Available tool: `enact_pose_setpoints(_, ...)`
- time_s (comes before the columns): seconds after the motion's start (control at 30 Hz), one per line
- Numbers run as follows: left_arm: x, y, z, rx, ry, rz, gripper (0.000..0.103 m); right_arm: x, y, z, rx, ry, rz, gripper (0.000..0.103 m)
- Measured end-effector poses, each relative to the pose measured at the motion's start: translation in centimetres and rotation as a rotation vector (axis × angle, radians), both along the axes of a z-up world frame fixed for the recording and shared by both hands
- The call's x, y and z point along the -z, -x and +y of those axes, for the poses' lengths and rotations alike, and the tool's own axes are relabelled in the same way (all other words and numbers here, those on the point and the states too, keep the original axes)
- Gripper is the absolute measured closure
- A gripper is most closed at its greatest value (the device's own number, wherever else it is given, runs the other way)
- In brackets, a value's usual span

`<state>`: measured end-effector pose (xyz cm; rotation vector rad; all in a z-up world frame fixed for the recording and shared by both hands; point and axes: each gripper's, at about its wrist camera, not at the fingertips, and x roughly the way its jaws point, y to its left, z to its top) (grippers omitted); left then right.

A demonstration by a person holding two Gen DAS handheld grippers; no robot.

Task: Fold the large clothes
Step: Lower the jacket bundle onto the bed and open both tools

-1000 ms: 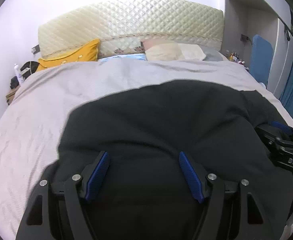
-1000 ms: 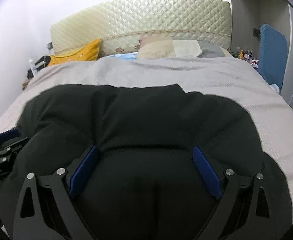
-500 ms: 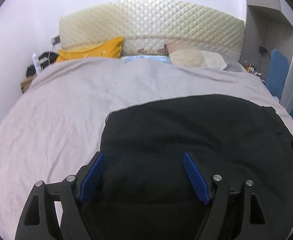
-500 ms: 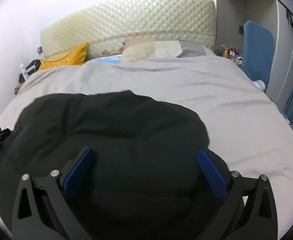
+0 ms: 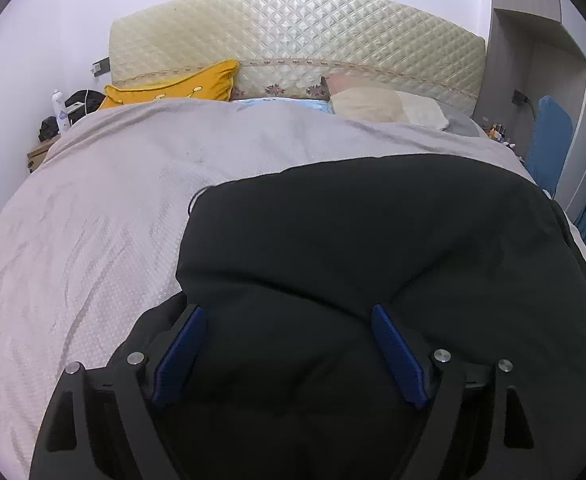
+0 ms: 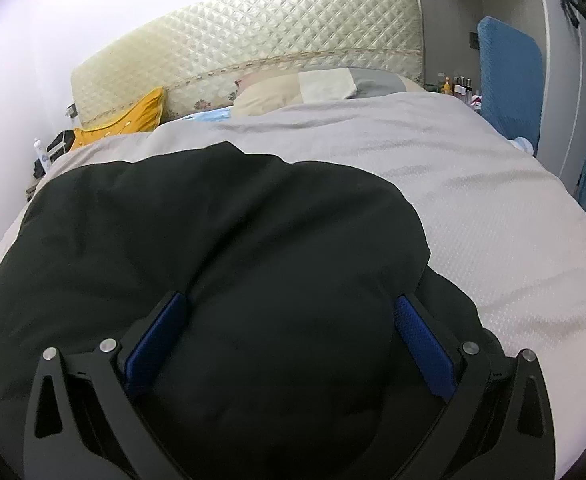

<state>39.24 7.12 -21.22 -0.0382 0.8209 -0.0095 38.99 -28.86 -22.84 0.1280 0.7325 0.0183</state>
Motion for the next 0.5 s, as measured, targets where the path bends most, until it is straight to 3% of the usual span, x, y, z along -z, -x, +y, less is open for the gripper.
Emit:
enact_pose_setpoints(0.3, -0.4, 0.9, -0.3, -0.028, -0.027, -0.006, 0.018, -0.2, 1.1, -0.1, 0.061, -0.003, 0.01, 0.0)
enact_pose_setpoints(0.5, -3.3, 2.8, -0.7, -0.052, -0.008, 0.0, 0.018, -2.4, 1.7, -0.7, 0.145, -0.045, 0.044, 0.0)
